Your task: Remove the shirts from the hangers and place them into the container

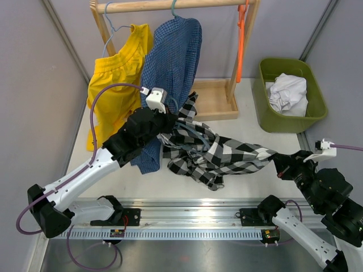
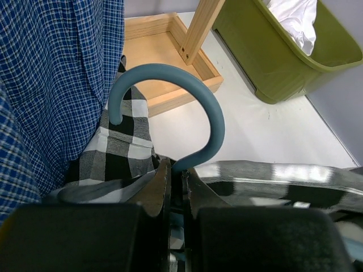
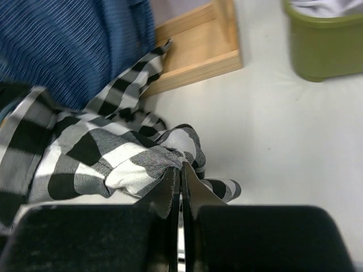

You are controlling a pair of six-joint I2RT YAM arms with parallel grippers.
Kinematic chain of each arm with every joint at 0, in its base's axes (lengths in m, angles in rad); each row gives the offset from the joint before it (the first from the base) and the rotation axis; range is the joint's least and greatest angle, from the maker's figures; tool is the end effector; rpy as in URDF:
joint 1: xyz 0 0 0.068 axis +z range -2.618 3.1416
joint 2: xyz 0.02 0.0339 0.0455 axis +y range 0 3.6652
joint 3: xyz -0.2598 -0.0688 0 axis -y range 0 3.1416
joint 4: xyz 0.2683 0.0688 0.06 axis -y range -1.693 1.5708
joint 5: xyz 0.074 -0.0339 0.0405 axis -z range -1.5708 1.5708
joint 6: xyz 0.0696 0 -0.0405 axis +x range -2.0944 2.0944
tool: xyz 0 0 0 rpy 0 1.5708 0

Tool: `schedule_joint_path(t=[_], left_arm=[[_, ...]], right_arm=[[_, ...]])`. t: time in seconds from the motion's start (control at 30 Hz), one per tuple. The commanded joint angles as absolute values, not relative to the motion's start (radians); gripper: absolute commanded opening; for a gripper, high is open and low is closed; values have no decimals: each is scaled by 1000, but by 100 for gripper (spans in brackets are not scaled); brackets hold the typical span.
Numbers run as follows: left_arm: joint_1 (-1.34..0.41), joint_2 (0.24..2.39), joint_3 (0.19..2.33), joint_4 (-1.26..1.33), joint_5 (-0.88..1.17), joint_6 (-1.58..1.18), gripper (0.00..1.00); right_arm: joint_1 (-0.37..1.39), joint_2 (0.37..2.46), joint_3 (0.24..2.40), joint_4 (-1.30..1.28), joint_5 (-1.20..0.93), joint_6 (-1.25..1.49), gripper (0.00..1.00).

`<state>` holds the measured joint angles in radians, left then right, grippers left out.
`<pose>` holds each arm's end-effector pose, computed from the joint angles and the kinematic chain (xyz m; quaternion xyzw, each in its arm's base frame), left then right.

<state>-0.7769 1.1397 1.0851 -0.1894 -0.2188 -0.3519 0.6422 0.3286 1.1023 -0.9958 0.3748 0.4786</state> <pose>0.2390 -0.2138 0.3605 0.0995 0.7798 -0.2547 0.5632 0.0629 0.0152 0.3972 0.0532 0.7744 0.2028 0.5970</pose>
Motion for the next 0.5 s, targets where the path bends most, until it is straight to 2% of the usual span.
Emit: schedule_joint_path(t=[0.0,0.13,0.3,0.47], left_arm=[[-753,1117,1069,-233,-357,-284,0],[-753,1114,1069,-235,-356,-288,0],[-753,1120,1078,-227,-318,-302,0],[-753,1111,1086,-192,-146,-374,0]], right_arm=[[643,269,1163,-1046,744,573,0],[643,250,1180,-1068,838,594,0],[643,395,1115,-1022,588,526,0],[643,549,935,-818,249,512,0]])
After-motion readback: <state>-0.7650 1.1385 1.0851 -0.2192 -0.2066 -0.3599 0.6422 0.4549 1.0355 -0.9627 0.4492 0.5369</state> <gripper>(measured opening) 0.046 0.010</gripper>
